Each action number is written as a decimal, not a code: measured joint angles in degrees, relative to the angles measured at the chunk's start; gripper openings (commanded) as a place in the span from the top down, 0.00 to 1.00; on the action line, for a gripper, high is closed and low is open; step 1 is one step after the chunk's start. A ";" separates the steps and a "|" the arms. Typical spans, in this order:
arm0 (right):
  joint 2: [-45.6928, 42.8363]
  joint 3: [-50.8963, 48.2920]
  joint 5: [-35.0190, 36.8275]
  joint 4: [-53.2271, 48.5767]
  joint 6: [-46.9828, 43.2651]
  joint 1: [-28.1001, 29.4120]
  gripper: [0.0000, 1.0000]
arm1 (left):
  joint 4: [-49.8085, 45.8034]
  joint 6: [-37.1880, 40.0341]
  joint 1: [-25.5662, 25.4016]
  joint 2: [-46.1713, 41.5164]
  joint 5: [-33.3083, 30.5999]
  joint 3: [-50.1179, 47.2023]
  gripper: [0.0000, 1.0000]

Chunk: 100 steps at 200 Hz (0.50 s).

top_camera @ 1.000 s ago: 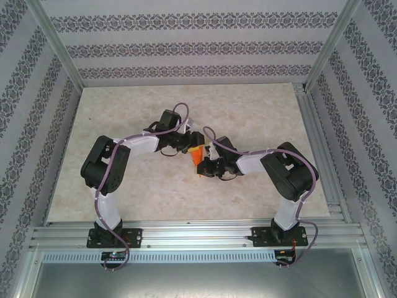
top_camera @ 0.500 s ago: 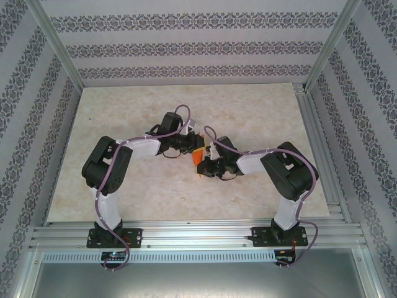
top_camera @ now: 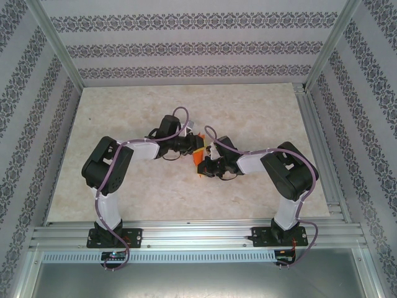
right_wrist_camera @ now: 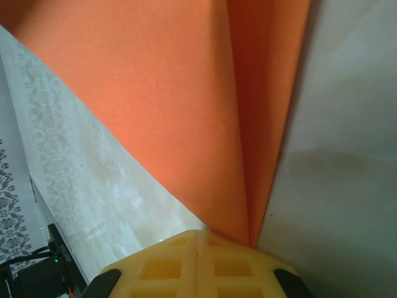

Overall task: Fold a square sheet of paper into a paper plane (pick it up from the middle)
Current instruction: Fold the wing for the fifth time at the center of the table.

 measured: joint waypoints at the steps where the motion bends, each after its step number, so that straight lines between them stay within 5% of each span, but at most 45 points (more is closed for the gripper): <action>1: 0.00 0.00 0.00 0.00 0.00 0.00 1.00 | 0.04 -0.02 0.00 -0.04 -0.04 -0.04 0.76; 25: 0.00 0.00 0.00 0.00 -0.22 -0.02 1.00 | 1.38 -0.90 0.00 -1.09 -1.42 -1.68 0.66; 100: 0.00 0.00 0.02 -0.02 -0.22 -0.02 1.00 | 3.85 -3.85 1.44 -1.55 -3.48 -5.53 0.78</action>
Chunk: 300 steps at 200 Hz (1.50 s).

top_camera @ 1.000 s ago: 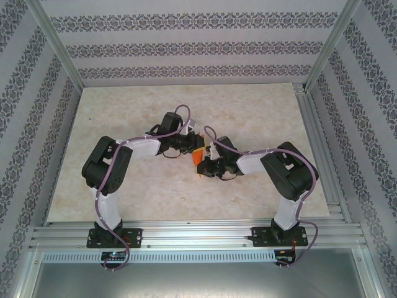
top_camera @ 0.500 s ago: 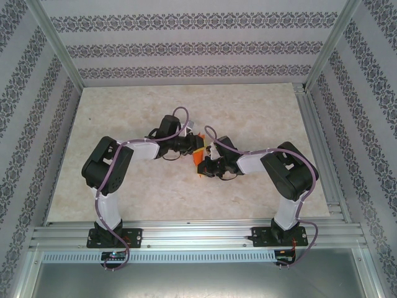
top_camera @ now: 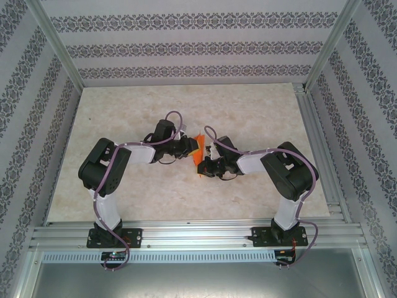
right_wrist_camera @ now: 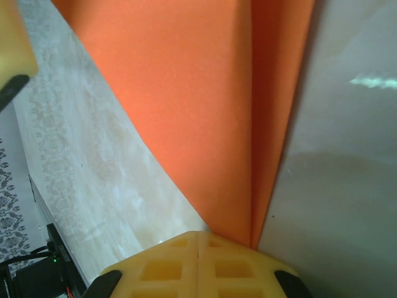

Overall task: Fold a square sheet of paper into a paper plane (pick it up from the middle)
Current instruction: Fold the wing for the fifth time at the center of the table.

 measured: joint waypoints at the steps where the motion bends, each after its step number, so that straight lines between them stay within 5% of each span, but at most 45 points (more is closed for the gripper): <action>1: 0.00 0.00 0.00 0.00 0.00 0.00 1.00 | 0.00 0.00 0.00 0.00 0.00 0.00 0.78; 230: -0.07 0.61 0.31 -1.29 -0.44 0.04 1.00 | -12.66 3.69 -1.14 12.28 3.48 13.00 0.78; 300: -0.59 1.53 2.38 -4.04 -1.70 0.17 1.00 | -23.45 6.93 -1.42 15.69 4.46 21.55 0.78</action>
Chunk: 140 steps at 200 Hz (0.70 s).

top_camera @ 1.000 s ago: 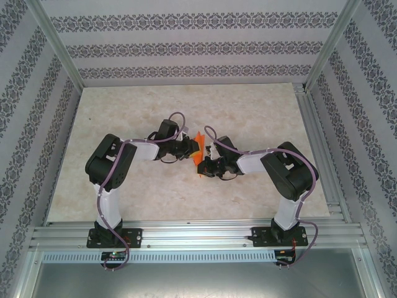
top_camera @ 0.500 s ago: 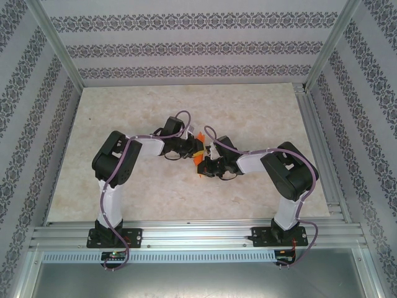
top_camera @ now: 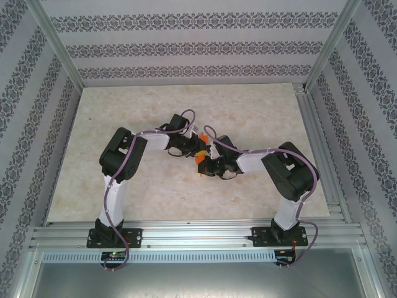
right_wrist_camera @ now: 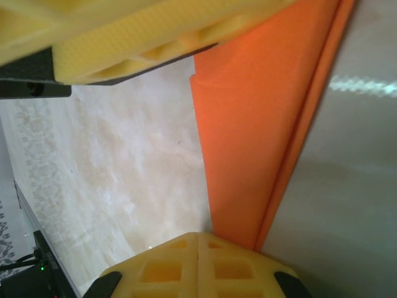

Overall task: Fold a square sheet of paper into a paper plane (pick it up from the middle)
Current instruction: Fold the wing for the fifth time at the center of the table.

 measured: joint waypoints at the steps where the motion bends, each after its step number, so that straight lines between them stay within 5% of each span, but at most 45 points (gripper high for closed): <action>1: 0.00 0.02 0.02 -0.07 -0.02 0.00 1.00 | -0.31 0.07 -0.04 0.04 -0.07 0.17 0.78; 140: -1.03 1.38 5.88 -3.04 -3.89 -0.52 1.00 | -19.91 3.67 -0.20 7.89 -3.82 19.58 0.63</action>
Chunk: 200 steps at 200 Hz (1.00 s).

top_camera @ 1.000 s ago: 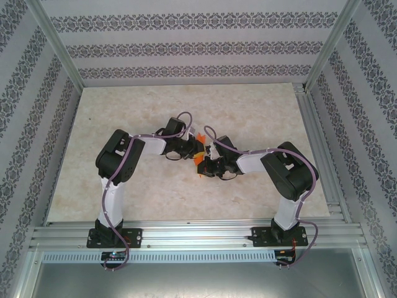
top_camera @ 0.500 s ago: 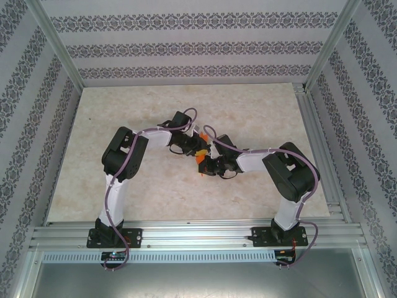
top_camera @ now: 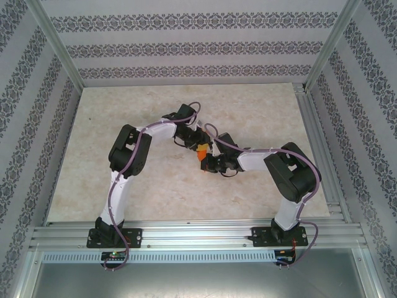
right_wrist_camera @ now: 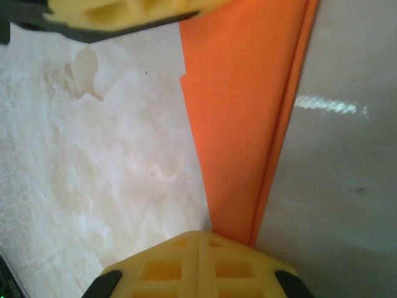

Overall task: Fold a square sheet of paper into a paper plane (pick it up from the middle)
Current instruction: Fold the wing for the fifth time at the center of the table.

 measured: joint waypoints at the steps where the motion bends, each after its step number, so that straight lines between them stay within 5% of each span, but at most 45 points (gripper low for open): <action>1: 0.00 0.00 -0.02 0.00 -0.02 0.00 1.00 | 0.00 -0.07 0.00 0.04 0.02 0.07 0.63; 165: -0.33 -1.49 -1.57 2.12 -0.92 -0.68 1.00 | 12.41 -8.04 0.17 6.14 -5.03 7.02 0.70; 200: -6.60 -5.99 -3.06 -3.28 -1.01 -2.36 1.00 | 14.91 -8.74 0.17 5.51 -5.14 4.83 0.71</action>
